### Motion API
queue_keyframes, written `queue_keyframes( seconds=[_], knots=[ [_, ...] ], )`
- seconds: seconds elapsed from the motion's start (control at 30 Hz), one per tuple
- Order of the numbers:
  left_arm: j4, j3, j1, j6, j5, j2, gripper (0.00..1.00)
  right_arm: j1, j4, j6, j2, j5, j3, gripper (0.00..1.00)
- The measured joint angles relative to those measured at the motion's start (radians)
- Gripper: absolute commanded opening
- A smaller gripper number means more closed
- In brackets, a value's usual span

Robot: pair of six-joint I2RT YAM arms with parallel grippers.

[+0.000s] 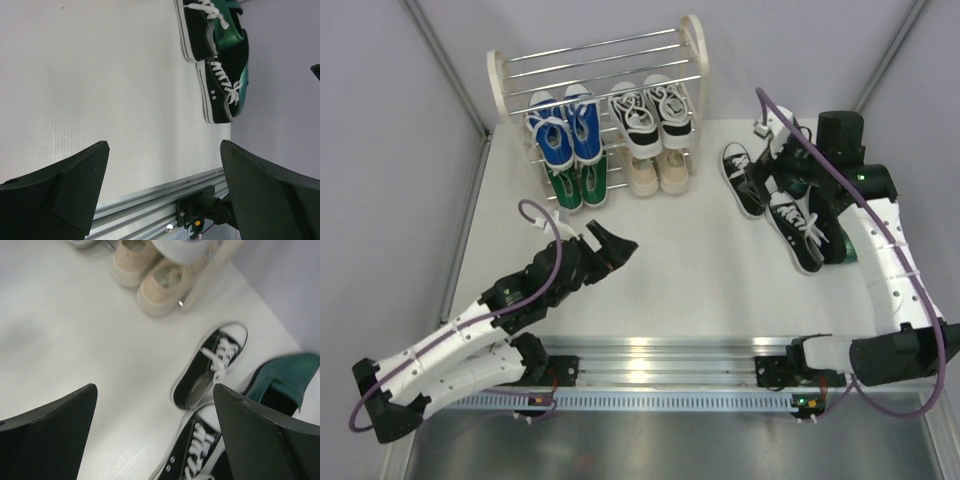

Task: Place and organize the shoes onto the shoe shelf
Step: Place the shoe at the shoe shelf, then pick up the shoe at the center of the board.

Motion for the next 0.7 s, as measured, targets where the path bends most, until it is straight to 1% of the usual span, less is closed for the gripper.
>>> queue_keyframes(
  seconds=[0.17, 0.27, 0.33, 0.5, 0.6, 0.63, 0.7],
  knots=[
    [-0.001, 0.028, 0.0, -0.001, 0.051, 0.13, 0.98, -0.233, -0.086, 0.01, -0.007, -0.066, -0.11, 1.0],
    [0.0, 0.042, 0.0, -0.005, 0.081, 0.19, 0.98, -0.349, -0.132, -0.012, 0.041, -0.086, -0.122, 0.99],
    [0.009, 0.044, 0.0, -0.006, 0.104, 0.227, 0.98, -0.4, -0.162, -0.028, 0.094, -0.094, -0.119, 0.95],
    [0.034, 0.045, 0.0, -0.01, 0.156, 0.304, 0.98, -0.434, -0.213, -0.018, 0.261, -0.126, -0.091, 0.89],
    [0.05, 0.045, 0.0, -0.013, 0.178, 0.335, 0.98, -0.434, -0.209, 0.045, 0.362, -0.145, -0.051, 0.83],
    [0.052, 0.045, 0.0, -0.013, 0.184, 0.342, 0.98, -0.434, -0.203, 0.068, 0.389, -0.149, -0.036, 0.8],
    [0.055, 0.045, 0.0, -0.016, 0.192, 0.347, 0.98, -0.429, -0.185, 0.117, 0.452, -0.149, 0.014, 0.78]
  ],
)
